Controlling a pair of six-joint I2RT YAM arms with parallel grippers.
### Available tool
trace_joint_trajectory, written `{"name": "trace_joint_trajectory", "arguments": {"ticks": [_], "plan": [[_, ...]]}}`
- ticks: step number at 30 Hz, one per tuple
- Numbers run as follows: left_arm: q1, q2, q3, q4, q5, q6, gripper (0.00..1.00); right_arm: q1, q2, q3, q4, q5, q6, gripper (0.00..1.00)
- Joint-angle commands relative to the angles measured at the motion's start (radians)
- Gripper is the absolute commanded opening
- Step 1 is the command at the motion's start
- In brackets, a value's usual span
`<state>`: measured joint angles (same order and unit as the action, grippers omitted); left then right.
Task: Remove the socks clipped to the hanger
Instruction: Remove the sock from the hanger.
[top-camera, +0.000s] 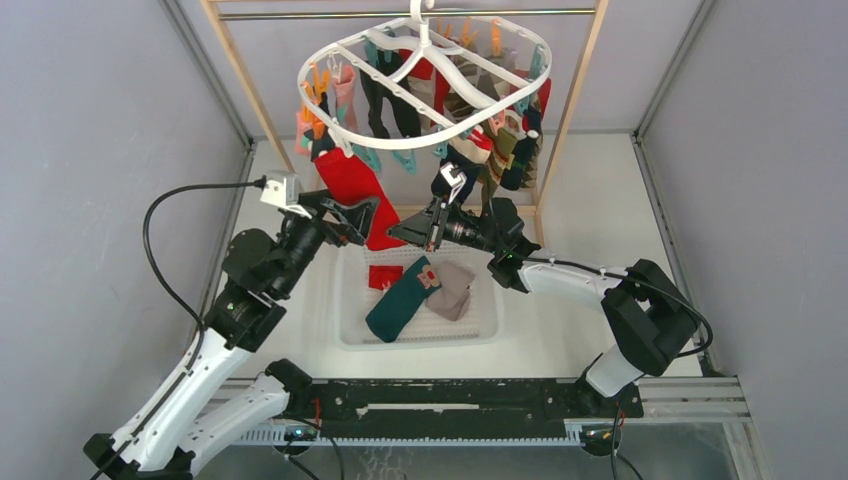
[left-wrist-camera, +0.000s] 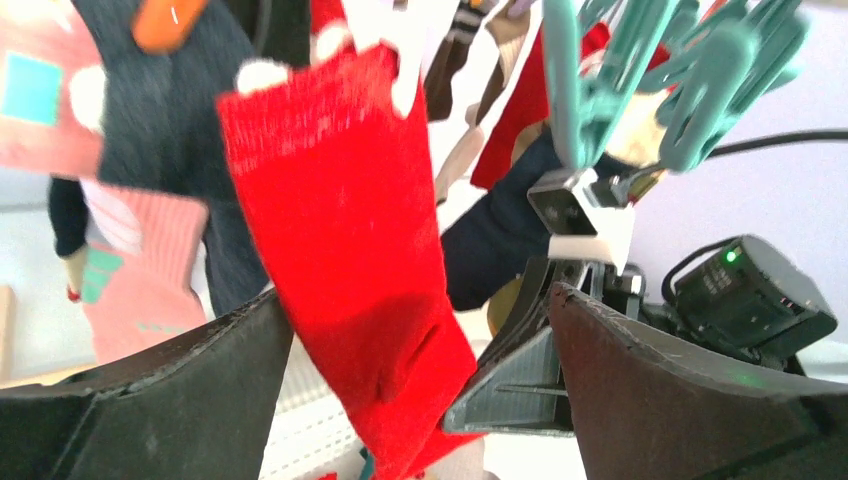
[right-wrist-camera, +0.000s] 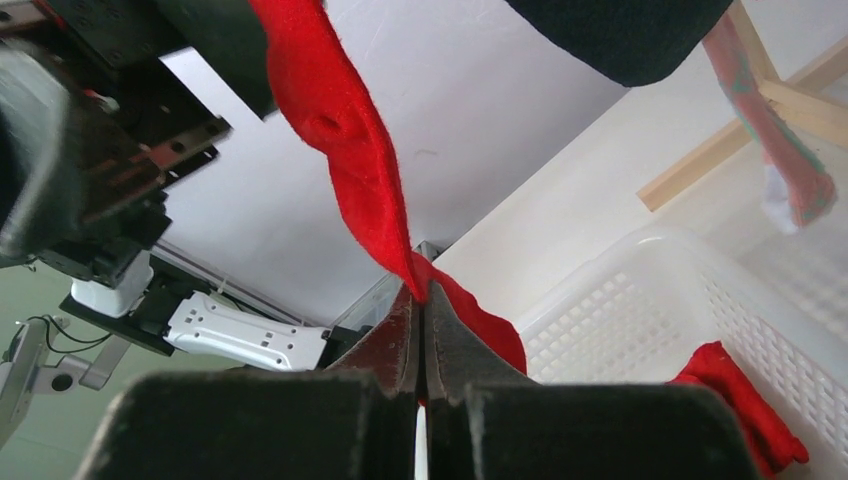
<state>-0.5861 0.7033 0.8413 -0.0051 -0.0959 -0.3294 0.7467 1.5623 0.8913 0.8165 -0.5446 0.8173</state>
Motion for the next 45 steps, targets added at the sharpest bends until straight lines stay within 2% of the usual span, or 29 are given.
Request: {"name": "trace_joint_trajectory", "arguments": {"ticks": [1, 12, 20, 30, 37, 45], "plan": [[0.002, 0.009, 0.14, -0.015, -0.043, 0.085, 1.0, 0.004, -0.017, 0.029, 0.013, -0.008, -0.011, 0.0], [0.057, 0.117, 0.298, -0.074, -0.013, 0.136, 0.98, 0.004, -0.035, 0.028, -0.014, -0.015, -0.022, 0.0], [0.223, 0.18, 0.374, -0.066, 0.195, 0.089, 0.94, -0.009, -0.074, 0.008, -0.04, -0.018, -0.04, 0.0], [0.239, 0.224, 0.381, 0.014, 0.364, 0.053, 0.86, -0.018, -0.075, -0.004, -0.033, -0.026, -0.04, 0.0], [0.239, 0.198, 0.362, 0.023, 0.356, 0.049, 0.83, -0.021, -0.059, -0.012, -0.011, -0.031, -0.031, 0.0], [0.239, 0.115, 0.354, -0.124, 0.165, 0.102, 0.87, -0.021, -0.033, -0.012, 0.013, -0.038, -0.017, 0.0]]}}
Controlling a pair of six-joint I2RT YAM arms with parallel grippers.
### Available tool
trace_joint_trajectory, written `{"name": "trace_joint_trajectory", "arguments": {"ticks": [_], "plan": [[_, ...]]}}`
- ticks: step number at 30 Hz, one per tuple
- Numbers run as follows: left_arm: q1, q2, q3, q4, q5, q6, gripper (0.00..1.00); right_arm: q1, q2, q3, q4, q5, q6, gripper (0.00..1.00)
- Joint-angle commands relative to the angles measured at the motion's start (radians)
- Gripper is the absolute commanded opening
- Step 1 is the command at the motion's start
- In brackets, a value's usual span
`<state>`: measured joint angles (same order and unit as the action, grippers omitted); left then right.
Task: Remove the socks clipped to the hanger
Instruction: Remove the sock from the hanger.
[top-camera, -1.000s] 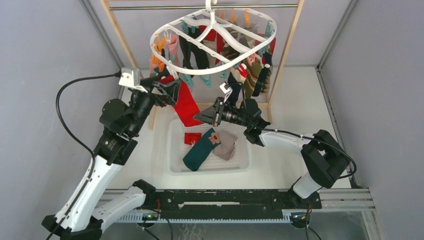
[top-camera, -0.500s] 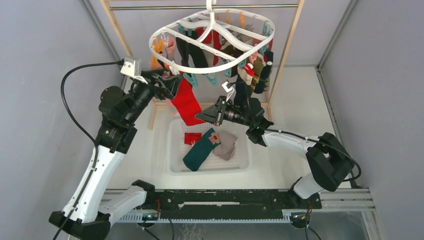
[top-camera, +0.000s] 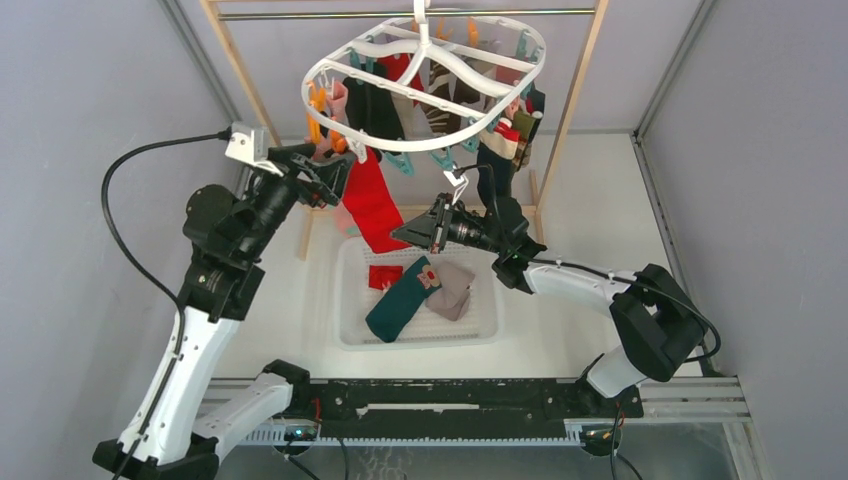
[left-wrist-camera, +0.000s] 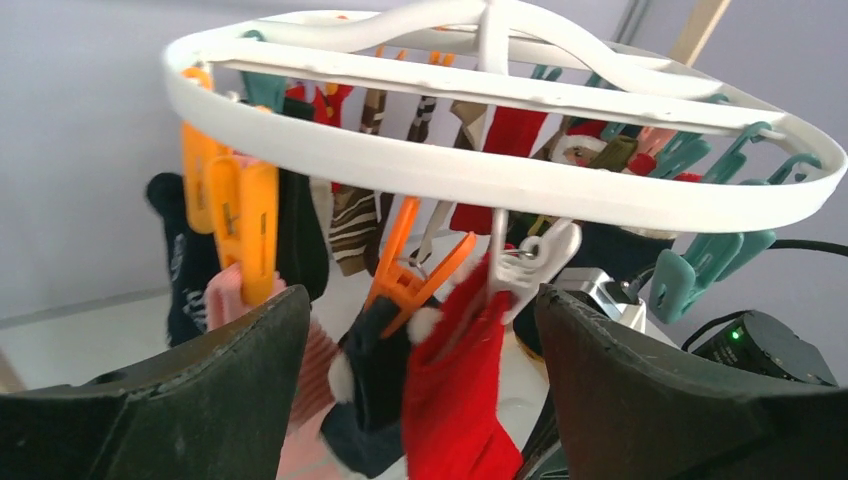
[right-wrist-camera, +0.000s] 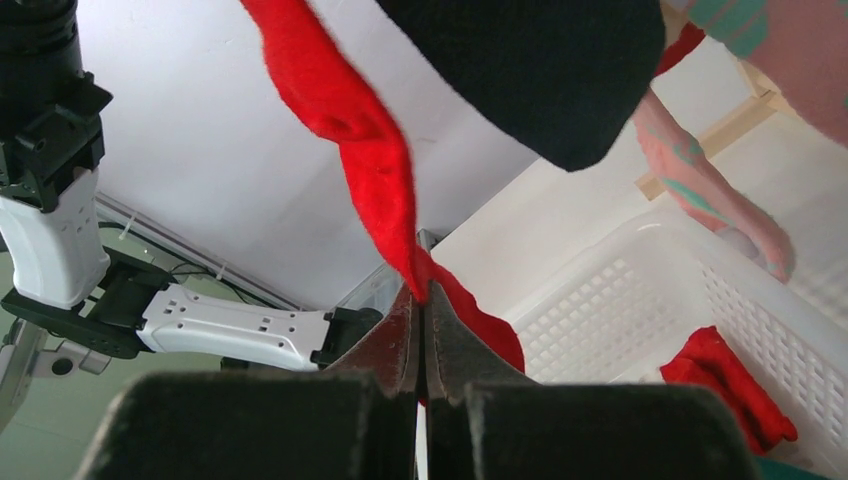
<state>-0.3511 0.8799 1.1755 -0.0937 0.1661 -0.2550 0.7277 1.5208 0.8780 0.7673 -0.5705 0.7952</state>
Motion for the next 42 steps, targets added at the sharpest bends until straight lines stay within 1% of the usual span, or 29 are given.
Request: {"name": "trace_joint_trajectory", "arguments": {"ticks": [1, 4, 5, 8, 12, 16, 19, 22, 27, 31, 42], "plan": [[0.004, -0.071, 0.015, -0.044, -0.1, 0.029, 0.87, -0.002, 0.012, 0.001, 0.067, -0.012, 0.007, 0.0], [0.004, -0.1, 0.005, -0.059, -0.098, 0.028, 0.87, 0.0, 0.021, 0.001, 0.077, -0.014, 0.012, 0.0], [0.004, -0.111, 0.003, -0.061, -0.089, 0.027, 0.84, 0.001, 0.022, 0.001, 0.078, -0.013, 0.013, 0.0], [0.003, -0.119, 0.011, -0.065, -0.031, 0.017, 0.73, 0.002, 0.024, 0.001, 0.079, -0.012, 0.012, 0.0], [0.004, -0.102, 0.033, -0.058, 0.076, -0.009, 0.68, 0.006, 0.024, 0.001, 0.078, -0.01, 0.012, 0.0], [0.001, -0.088, 0.025, -0.009, 0.142, -0.033, 0.68, 0.01, 0.022, 0.001, 0.076, -0.007, 0.01, 0.0], [-0.016, -0.077, 0.024, 0.013, 0.154, -0.032, 0.68, 0.012, 0.021, 0.001, 0.075, -0.007, 0.009, 0.0], [-0.051, -0.056, 0.028, 0.015, 0.122, -0.005, 0.74, 0.013, 0.021, 0.001, 0.072, -0.005, 0.008, 0.0], [-0.097, -0.013, 0.043, 0.016, 0.061, 0.044, 0.78, 0.016, 0.017, 0.001, 0.063, -0.005, 0.003, 0.0], [-0.1, 0.016, 0.051, 0.023, 0.028, 0.06, 0.79, 0.016, 0.012, 0.001, 0.056, -0.006, 0.0, 0.0], [-0.11, 0.065, 0.074, 0.076, 0.02, 0.056, 0.78, 0.004, 0.009, -0.013, 0.066, -0.014, 0.003, 0.0]]}}
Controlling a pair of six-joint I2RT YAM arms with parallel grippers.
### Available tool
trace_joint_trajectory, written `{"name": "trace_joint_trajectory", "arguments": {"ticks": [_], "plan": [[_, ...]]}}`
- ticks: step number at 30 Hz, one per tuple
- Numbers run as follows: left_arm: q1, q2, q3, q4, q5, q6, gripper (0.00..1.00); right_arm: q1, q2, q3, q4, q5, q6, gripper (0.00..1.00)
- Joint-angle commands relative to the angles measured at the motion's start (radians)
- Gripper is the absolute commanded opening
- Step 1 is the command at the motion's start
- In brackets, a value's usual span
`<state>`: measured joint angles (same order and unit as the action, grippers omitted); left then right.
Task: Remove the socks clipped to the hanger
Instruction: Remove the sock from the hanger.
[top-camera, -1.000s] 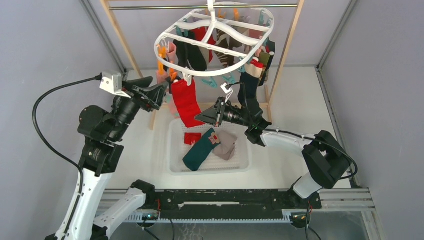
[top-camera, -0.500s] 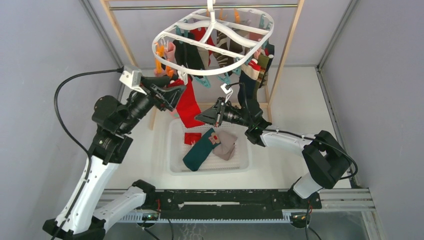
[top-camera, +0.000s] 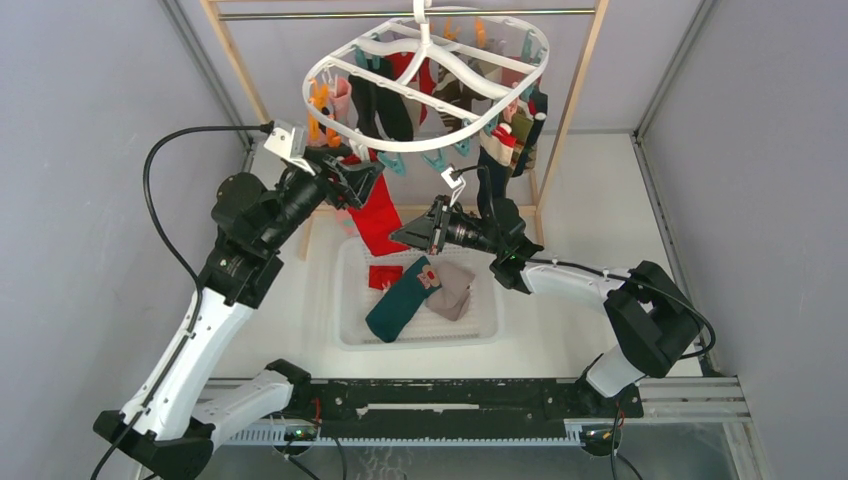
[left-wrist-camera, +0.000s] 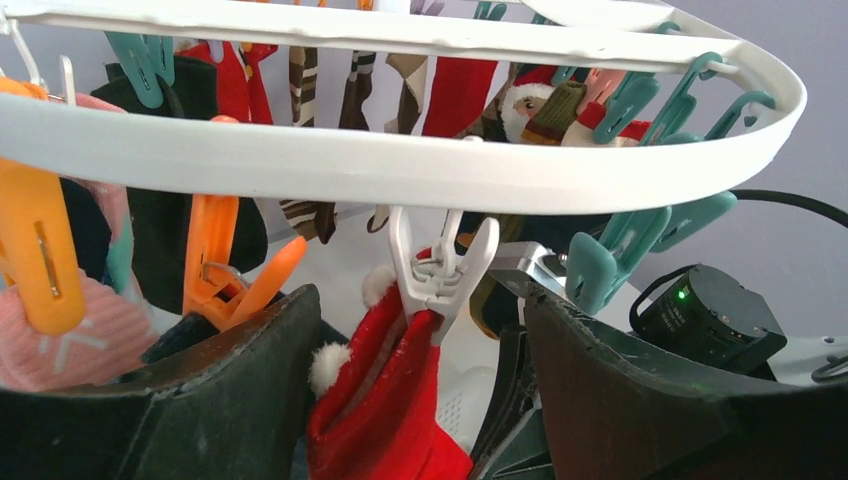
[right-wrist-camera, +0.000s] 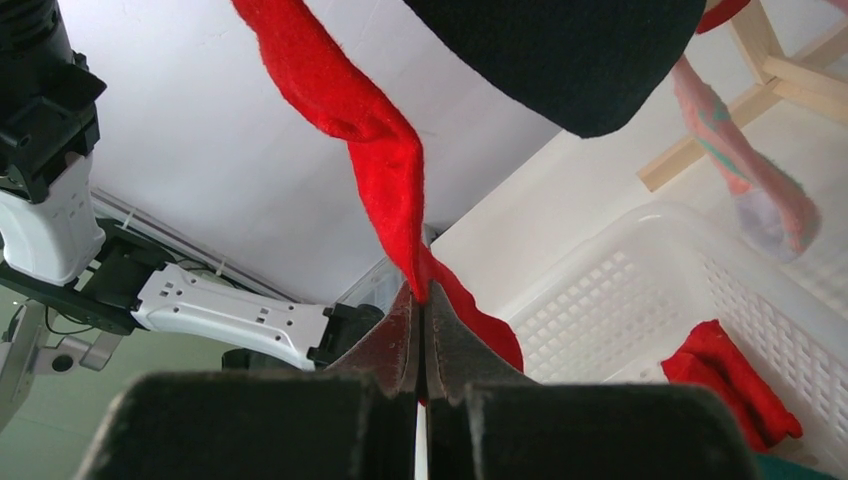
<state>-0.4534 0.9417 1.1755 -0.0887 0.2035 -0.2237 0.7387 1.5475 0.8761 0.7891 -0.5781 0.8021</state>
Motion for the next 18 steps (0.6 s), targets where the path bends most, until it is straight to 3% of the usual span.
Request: {"name": "trace_joint_trajectory", "arguments": {"ticks": [1, 18], "plan": [[-0.009, 0.006, 0.075, 0.078, -0.019, 0.023, 0.78, -0.008, -0.018, -0.012, 0.045, -0.008, -0.004, 0.0], [-0.018, 0.054, 0.091, 0.179, -0.077, -0.012, 0.72, -0.034, -0.025, -0.032, 0.061, -0.029, 0.005, 0.0]]}}
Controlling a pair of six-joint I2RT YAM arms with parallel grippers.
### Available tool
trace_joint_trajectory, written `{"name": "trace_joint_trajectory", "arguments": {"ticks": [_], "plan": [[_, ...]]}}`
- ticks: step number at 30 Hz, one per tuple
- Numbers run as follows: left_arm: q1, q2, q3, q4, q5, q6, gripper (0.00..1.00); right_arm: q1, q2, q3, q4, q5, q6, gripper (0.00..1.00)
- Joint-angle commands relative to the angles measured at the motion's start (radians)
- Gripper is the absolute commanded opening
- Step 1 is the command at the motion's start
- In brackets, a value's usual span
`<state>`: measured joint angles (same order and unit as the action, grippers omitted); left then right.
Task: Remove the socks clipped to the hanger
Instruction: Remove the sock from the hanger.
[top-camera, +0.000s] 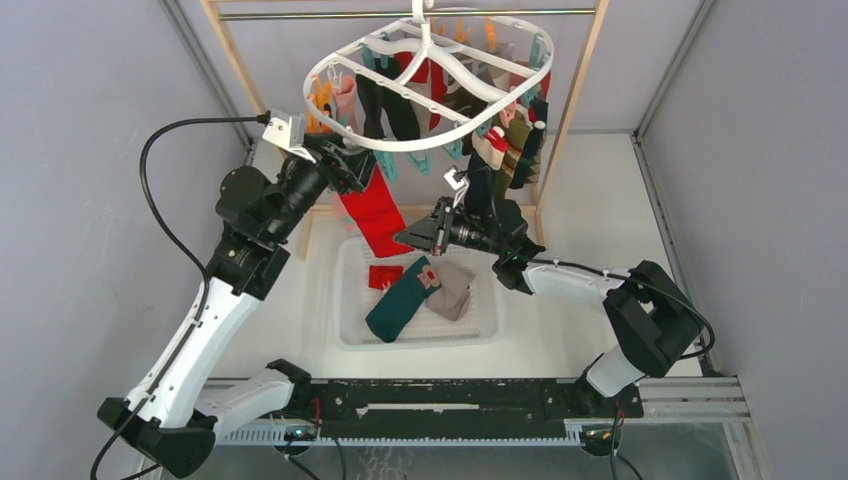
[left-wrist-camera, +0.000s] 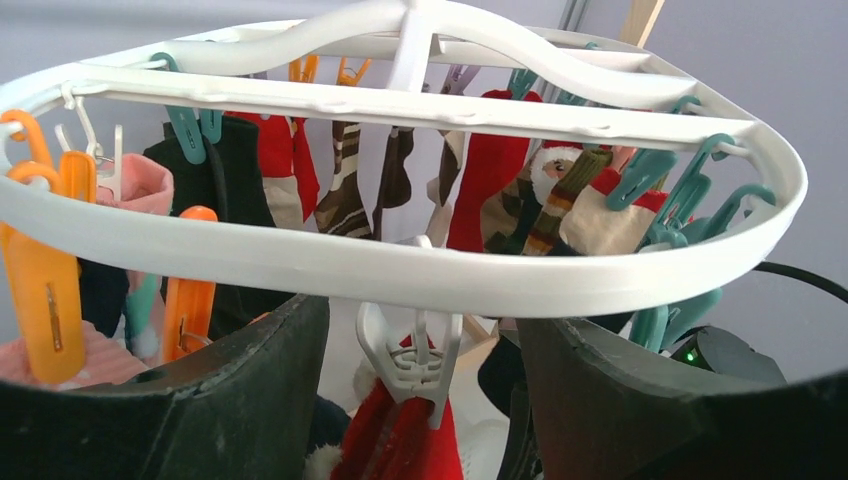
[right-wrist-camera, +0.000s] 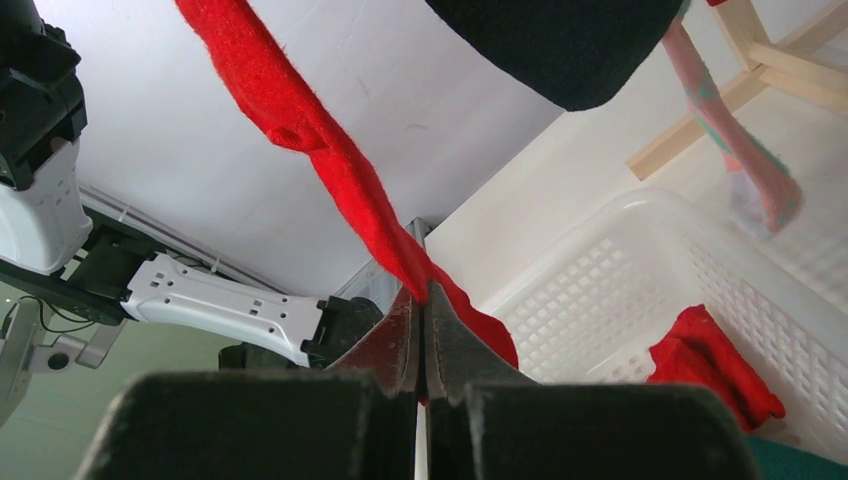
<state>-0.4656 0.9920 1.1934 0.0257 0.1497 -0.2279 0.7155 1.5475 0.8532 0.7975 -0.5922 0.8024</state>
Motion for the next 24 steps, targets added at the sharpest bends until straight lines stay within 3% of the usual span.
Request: {"name": "trace_joint_trajectory", "arguments": {"ticks": [1, 8, 16, 21, 24], "plan": [[-0.005, 0.003, 0.074, 0.067, -0.023, -0.009, 0.72, -0.012, -0.026, -0.011, 0.053, -0.016, 0.005, 0.0], [-0.007, 0.009, 0.075, 0.075, -0.023, -0.014, 0.65, -0.02, -0.027, -0.018, 0.058, -0.023, 0.005, 0.0], [-0.007, 0.011, 0.07, 0.072, -0.012, -0.015, 0.48, -0.022, -0.02, -0.031, 0.076, -0.025, 0.01, 0.0], [-0.007, 0.016, 0.083, 0.055, -0.004, -0.009, 0.25, -0.022, -0.013, -0.034, 0.083, -0.027, 0.015, 0.0], [-0.007, 0.015, 0.082, 0.053, 0.0, -0.007, 0.2, -0.022, -0.012, -0.037, 0.085, -0.03, 0.014, 0.0]]}}
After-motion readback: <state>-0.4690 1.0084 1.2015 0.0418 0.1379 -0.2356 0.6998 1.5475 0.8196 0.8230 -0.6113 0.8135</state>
